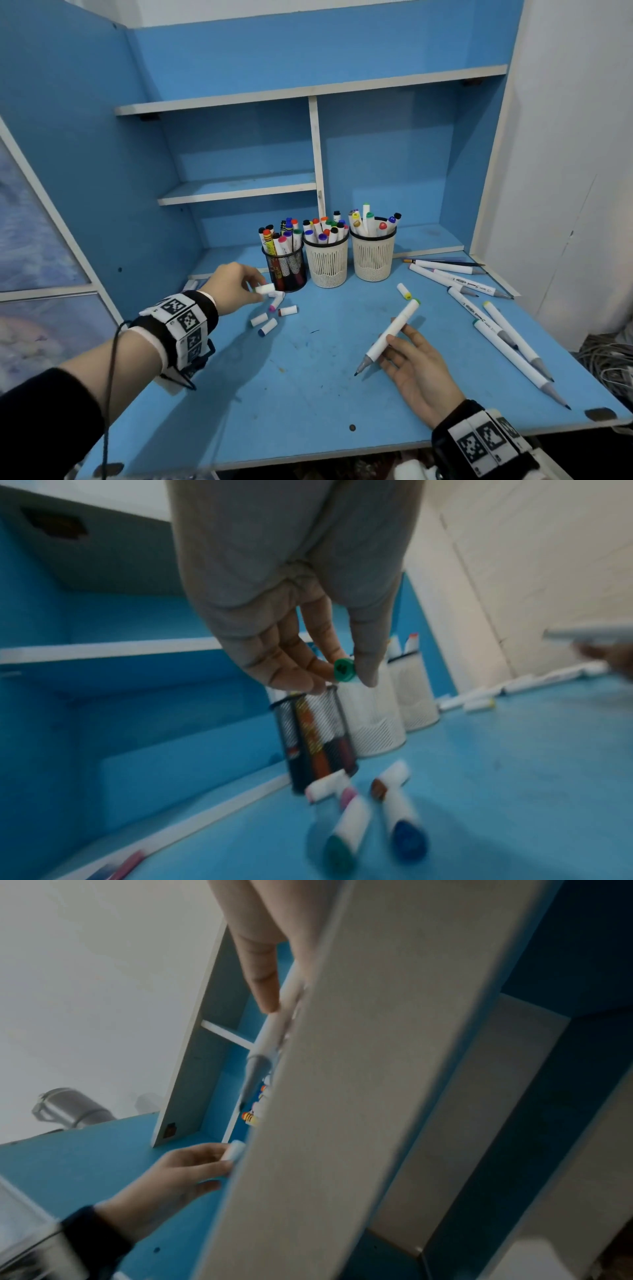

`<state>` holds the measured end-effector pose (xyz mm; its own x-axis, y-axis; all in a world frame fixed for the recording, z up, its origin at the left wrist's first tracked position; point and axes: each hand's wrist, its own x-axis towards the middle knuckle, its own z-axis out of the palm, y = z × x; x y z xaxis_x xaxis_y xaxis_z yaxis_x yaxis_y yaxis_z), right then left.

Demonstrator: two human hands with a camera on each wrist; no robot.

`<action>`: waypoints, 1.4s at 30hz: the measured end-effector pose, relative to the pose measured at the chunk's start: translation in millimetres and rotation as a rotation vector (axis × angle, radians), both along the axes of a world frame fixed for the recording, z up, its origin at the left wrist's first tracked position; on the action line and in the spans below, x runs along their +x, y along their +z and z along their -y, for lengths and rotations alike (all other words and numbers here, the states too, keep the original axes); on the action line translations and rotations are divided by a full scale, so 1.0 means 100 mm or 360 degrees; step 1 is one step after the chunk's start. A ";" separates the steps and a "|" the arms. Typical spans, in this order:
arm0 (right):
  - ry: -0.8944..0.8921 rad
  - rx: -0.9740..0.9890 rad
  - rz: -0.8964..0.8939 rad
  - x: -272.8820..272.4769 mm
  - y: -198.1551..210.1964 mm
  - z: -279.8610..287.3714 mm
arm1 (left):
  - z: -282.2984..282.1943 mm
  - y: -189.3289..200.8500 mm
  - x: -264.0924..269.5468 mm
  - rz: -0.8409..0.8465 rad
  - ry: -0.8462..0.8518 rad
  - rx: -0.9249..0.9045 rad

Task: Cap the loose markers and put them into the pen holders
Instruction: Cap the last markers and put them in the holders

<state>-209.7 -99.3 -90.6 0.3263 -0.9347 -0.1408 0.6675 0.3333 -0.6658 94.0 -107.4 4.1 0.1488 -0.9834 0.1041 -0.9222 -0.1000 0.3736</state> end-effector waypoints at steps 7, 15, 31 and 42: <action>0.0066 -0.0054 0.0051 0.04 0.30 0.01 | -0.52 0.28 -0.49 -0.0261 -0.0288 -0.0172; -0.0039 -0.0298 0.0250 0.06 0.82 -0.04 | -0.82 0.41 -0.87 -0.0655 -0.0438 -0.0384; -0.0283 -0.0551 0.0266 0.05 1.13 -0.20 | -0.88 0.34 -1.10 -0.1145 -0.0415 -0.0663; -0.0176 -0.0615 0.0139 0.23 1.11 -0.31 | -0.81 0.28 -1.21 -0.1204 -0.0431 -0.0831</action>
